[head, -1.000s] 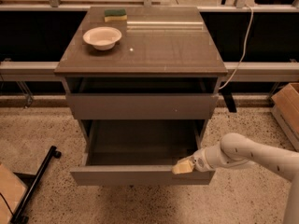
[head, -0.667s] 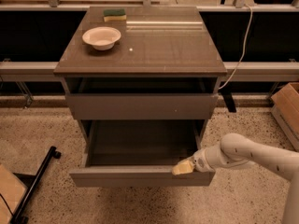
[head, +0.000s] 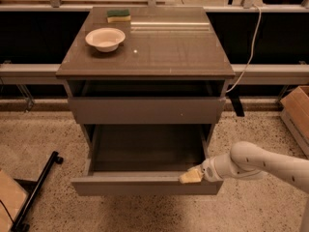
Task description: Open middle drawer
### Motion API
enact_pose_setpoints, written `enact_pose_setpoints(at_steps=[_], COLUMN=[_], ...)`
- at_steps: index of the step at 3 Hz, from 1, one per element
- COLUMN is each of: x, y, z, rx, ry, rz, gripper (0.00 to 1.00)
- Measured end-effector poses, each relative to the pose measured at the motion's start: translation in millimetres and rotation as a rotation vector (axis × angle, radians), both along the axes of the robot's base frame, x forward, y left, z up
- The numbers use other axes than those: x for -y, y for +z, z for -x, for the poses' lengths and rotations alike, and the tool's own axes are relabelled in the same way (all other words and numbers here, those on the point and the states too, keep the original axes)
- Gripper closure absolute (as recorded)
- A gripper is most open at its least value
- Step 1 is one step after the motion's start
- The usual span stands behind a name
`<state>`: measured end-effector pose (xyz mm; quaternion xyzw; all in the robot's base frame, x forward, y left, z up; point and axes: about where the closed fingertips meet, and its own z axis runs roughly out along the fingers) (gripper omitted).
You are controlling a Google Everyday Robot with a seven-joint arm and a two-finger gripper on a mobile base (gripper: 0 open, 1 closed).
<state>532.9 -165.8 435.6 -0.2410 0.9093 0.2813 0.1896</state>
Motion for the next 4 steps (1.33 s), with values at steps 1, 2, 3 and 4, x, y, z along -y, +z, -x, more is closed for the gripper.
enact_pose_setpoints(at_steps=[1, 2, 3, 4], x=[0, 0, -4, -2], y=[2, 2, -1, -6], z=[0, 0, 1, 18], rx=[0.000, -0.001, -0.020, -0.090], ry=[0.000, 0.001, 0.029, 0.039], rz=[0.000, 0.000, 0.005, 0.026], gripper=[0.00, 0.00, 0.00, 0.00])
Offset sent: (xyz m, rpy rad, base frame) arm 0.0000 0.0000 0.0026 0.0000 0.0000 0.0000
